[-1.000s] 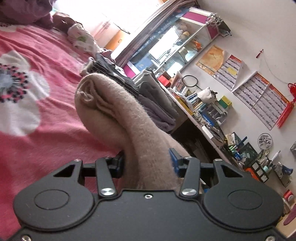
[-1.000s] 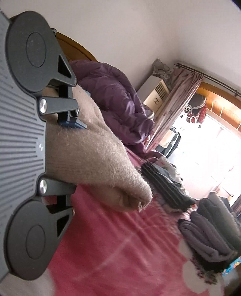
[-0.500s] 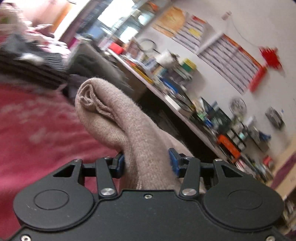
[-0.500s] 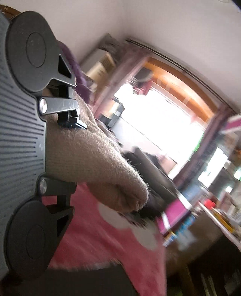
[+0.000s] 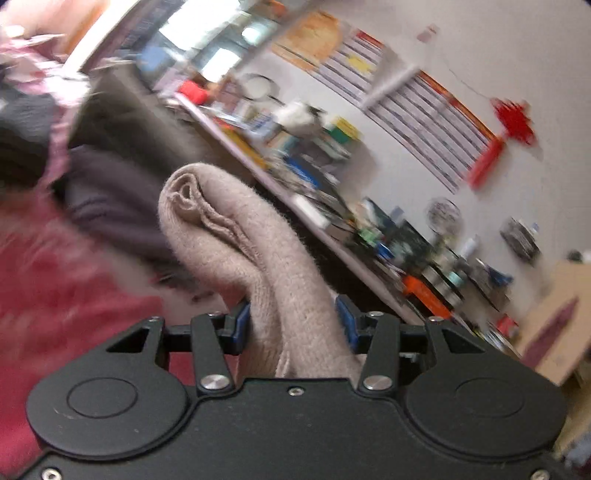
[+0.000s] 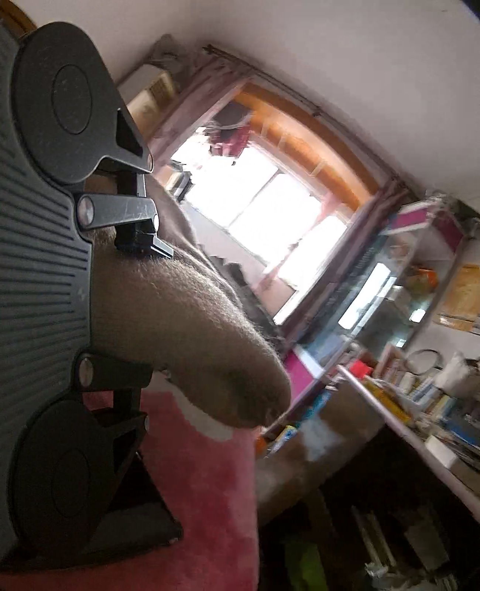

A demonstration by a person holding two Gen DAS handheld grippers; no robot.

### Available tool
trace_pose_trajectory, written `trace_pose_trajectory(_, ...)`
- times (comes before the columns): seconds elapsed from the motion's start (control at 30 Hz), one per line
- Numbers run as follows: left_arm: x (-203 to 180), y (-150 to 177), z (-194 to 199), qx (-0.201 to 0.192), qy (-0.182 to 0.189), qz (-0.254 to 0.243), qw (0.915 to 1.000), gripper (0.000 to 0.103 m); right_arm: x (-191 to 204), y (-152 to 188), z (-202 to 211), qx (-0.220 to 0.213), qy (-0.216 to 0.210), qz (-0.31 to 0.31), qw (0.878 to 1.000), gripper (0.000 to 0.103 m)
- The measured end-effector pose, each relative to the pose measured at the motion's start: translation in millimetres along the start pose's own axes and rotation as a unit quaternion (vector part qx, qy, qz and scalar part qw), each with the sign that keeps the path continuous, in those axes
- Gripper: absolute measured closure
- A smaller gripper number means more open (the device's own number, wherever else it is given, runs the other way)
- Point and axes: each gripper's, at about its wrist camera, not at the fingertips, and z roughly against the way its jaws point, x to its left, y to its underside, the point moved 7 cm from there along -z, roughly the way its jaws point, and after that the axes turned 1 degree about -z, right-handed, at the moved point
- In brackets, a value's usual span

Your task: Fold clothes

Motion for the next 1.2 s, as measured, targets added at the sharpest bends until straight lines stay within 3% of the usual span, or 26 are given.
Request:
trace_pose_trajectory(0.1, 55.5, 32.7, 11.3, -0.005, -0.085, 0.089, 0.9924, 0.059, -15.2, 15.0, -40.8, 0.083, 0.040, 0.015, 0.996, 0.063)
trace_pose_trajectory(0.17, 75.4, 47.5, 13.4, 0.011, -0.116, 0.127, 0.9849, 0.059, -24.8, 21.2, -57.0, 0.112, 0.070, 0.001, 0.991, 0.062)
trace_pose_trajectory(0.2, 73.3, 45.5, 14.6, 0.007, -0.109, 0.127, 0.9859, 0.058, -29.6, 24.3, -65.0, 0.126, 0.084, -0.006, 0.988, 0.061)
trace_pose_trajectory(0.27, 68.3, 36.3, 14.3, 0.006, -0.099, 0.121, 0.9877, 0.038, -35.1, 28.0, -77.8, 0.152, 0.108, -0.014, 0.982, 0.053)
trace_pose_trajectory(0.33, 71.7, 32.2, 10.0, 0.013, -0.109, 0.124, 0.9862, 0.037, -30.3, 24.8, -80.4, 0.154, 0.109, -0.002, 0.982, 0.047)
trace_pose_trajectory(0.37, 75.7, 33.1, 6.2, 0.022, -0.124, 0.125, 0.9841, 0.041, -30.0, 25.3, -81.9, 0.153, 0.110, -0.001, 0.982, 0.048)
trace_pose_trajectory(0.43, 80.9, 32.8, -0.4, 0.029, -0.143, 0.127, 0.9811, 0.059, -33.4, 30.8, -85.9, 0.152, 0.115, -0.006, 0.982, 0.057)
trace_pose_trajectory(0.53, 84.0, 28.9, -8.8, 0.020, -0.154, 0.126, 0.9797, 0.063, -28.4, 26.7, -95.6, 0.152, 0.118, -0.005, 0.981, 0.063)
trace_pose_trajectory(0.8, 92.1, 18.6, -31.1, -0.003, -0.184, 0.125, 0.9750, 0.065, -40.8, 3.7, -147.4, 0.146, 0.128, -0.025, 0.981, 0.064)
trace_pose_trajectory(1.0, 121.7, -11.3, -61.2, 0.003, -0.194, 0.135, 0.9716, 0.066, -50.8, -8.9, -186.0, 0.133, 0.122, -0.036, 0.983, 0.064)
trace_pose_trajectory(1.2, 131.3, -22.9, -66.1, -0.004, -0.193, 0.156, 0.9689, 0.067, -61.6, -16.4, -193.2, 0.132, 0.109, -0.052, 0.984, 0.064)
